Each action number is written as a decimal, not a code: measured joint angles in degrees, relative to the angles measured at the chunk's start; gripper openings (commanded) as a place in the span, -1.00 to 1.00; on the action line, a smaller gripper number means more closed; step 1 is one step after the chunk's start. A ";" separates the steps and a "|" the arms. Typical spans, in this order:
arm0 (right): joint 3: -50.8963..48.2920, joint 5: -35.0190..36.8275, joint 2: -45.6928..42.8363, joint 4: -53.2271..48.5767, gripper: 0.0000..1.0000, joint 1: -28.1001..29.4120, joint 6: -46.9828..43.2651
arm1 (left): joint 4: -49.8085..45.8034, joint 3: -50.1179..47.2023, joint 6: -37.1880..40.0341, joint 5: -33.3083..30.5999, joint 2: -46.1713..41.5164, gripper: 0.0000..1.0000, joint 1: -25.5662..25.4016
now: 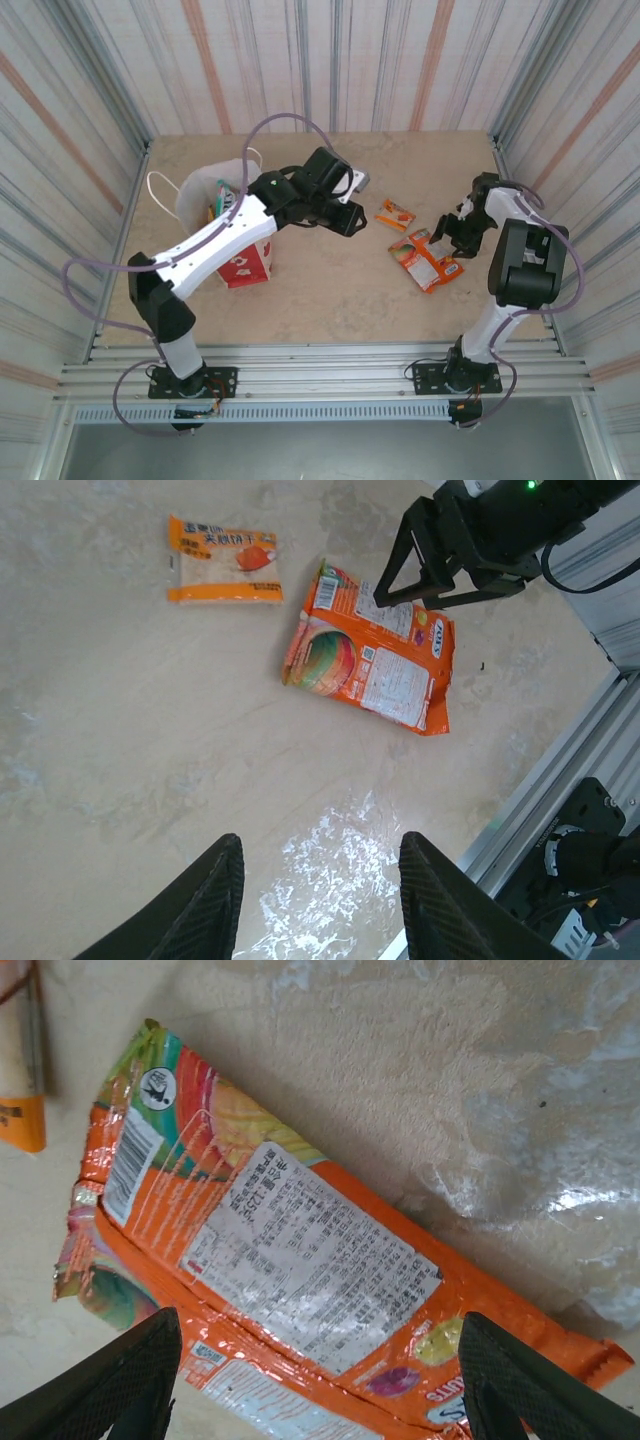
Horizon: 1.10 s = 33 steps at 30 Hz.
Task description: Place the snacks into the paper bag
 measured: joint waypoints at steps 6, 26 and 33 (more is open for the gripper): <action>-3.10 -0.35 -0.02 -0.13 0.43 1.86 -0.13 | 3.23 -1.36 -2.03 2.23 2.67 -0.08 -0.22; -2.38 -4.48 -6.08 -2.08 0.39 2.51 1.18 | 19.69 -4.04 -22.29 14.71 20.00 -0.08 -0.22; -2.38 -4.81 0.26 -0.04 0.30 2.19 1.18 | 21.94 -3.74 -27.26 15.58 27.15 -0.08 -0.24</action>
